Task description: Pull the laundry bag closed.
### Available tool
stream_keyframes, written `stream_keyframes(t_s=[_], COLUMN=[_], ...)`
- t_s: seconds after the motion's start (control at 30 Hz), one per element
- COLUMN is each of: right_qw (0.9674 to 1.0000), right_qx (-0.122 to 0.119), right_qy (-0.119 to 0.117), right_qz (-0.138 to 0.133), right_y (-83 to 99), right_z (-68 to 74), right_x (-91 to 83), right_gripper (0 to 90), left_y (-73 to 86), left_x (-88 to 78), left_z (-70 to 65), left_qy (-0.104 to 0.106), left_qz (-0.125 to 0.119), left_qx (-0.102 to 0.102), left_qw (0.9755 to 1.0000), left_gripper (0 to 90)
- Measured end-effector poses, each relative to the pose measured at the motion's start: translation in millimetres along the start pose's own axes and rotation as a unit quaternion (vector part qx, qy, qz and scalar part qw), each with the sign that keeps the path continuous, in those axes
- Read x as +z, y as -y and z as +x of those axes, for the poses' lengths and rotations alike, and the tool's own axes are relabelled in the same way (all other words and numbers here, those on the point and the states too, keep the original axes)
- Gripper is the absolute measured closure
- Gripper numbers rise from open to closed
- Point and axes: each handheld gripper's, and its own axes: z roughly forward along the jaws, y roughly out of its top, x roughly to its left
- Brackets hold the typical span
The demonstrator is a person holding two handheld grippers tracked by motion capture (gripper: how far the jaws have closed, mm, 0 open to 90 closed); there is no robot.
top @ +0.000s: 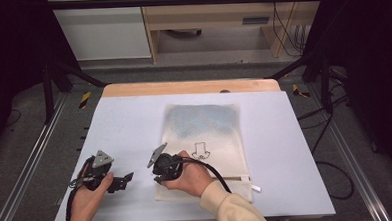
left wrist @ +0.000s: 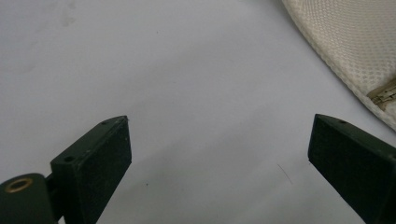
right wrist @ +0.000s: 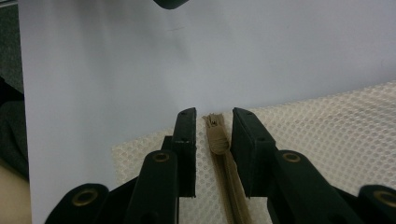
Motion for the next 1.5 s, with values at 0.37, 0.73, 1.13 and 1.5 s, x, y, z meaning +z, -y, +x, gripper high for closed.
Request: stream_keyframes(t_s=[0.37, 0.73, 1.13, 1.5], right_qw=[1.0000, 0.9994, 0.9981, 0.9978], right_qx=[0.002, -0.002, 0.000, -0.008], right_qy=[-0.004, -0.030, -0.040, -0.041], right_qz=[0.002, -0.019, -0.047, -0.051], right_y=[5.5, 6.7, 10.7, 10.1], right_z=[-3.2, -7.6, -16.1, -15.5], right_x=[9.5, -8.1, -22.8, -23.8], right_gripper=[81.7, 82.1, 82.0, 82.0], left_y=[-1.9, -3.3, -12.8, -22.6], left_x=[-3.3, -21.0, -17.4, -3.7], left_z=[-3.8, -18.8, -46.1, -67.7], left_qy=[0.012, 0.075, 0.138, 0.170], left_qz=[-0.008, -0.031, -0.043, -0.026], left_qx=[0.001, 0.006, 0.000, 0.000], left_qw=[0.9999, 0.9967, 0.9894, 0.9851], left_gripper=[5.4, 5.2, 4.7, 8.8])
